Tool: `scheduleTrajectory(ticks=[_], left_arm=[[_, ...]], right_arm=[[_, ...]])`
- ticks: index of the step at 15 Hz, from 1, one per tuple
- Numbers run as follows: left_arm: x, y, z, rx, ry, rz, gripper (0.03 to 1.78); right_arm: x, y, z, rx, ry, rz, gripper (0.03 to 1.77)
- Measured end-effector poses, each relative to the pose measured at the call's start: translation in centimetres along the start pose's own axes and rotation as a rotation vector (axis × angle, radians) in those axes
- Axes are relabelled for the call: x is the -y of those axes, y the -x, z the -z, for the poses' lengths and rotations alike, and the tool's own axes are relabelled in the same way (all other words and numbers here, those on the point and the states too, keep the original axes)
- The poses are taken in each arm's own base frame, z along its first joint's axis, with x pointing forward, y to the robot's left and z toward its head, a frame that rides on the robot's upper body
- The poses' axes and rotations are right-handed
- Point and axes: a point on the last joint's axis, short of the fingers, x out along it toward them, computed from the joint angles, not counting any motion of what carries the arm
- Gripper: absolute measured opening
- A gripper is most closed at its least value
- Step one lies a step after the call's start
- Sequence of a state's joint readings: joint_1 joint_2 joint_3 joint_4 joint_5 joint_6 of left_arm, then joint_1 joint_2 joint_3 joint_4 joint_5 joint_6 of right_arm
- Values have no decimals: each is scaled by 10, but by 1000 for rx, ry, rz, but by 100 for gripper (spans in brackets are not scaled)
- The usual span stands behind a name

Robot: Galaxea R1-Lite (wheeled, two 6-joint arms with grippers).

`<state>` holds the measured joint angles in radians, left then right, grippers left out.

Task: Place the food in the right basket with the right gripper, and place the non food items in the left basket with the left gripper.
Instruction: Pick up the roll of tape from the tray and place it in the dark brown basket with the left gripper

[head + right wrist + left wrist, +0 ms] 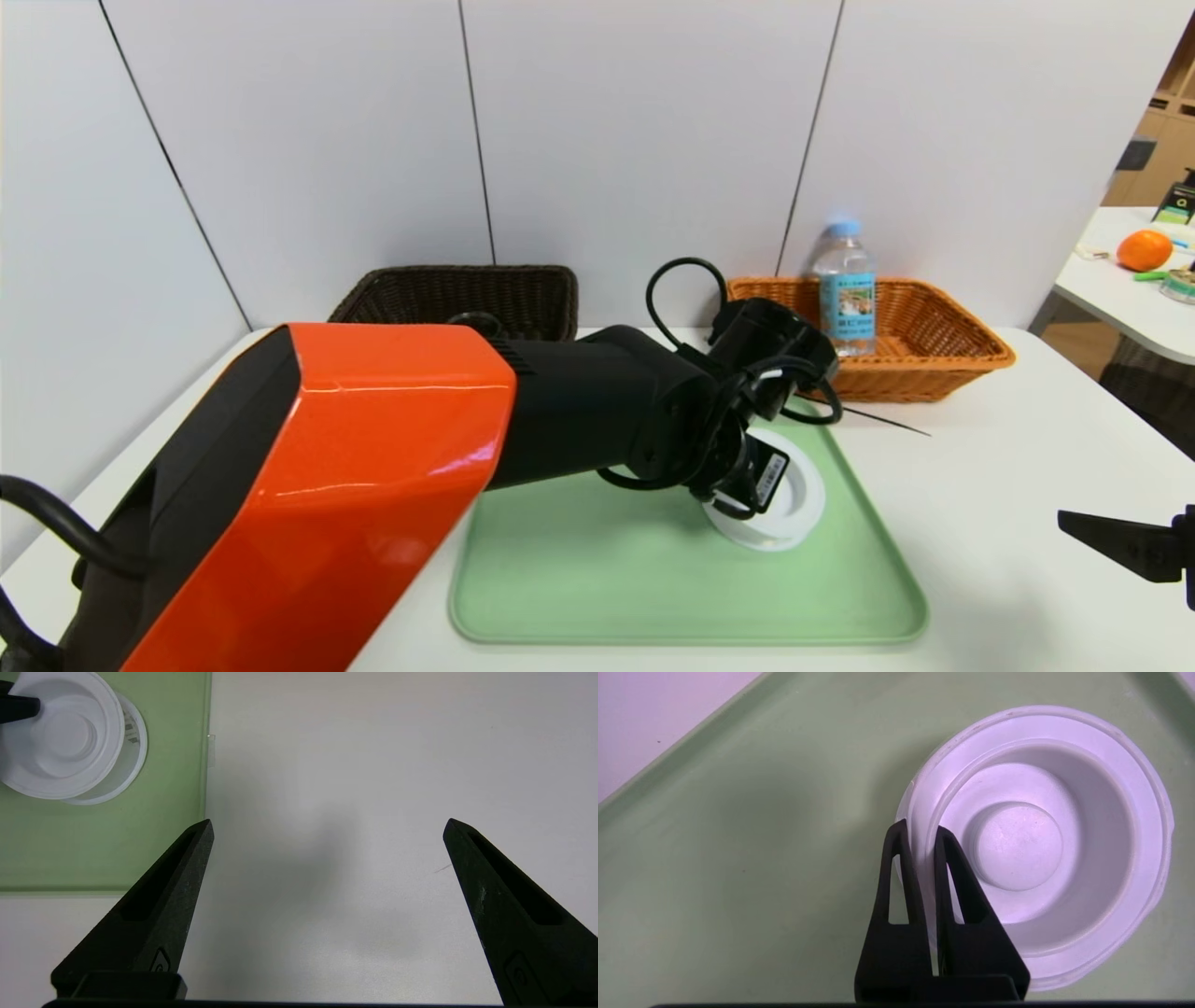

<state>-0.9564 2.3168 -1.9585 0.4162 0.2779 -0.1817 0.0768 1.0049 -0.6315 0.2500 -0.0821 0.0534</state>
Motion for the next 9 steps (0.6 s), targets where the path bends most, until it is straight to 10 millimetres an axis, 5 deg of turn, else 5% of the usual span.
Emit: scheduleTrajectory(ticks=[9], left_arm=[[-39, 60, -33, 114, 66, -24, 11]], right_arm=[[-3, 1, -1, 8, 11, -31, 169]])
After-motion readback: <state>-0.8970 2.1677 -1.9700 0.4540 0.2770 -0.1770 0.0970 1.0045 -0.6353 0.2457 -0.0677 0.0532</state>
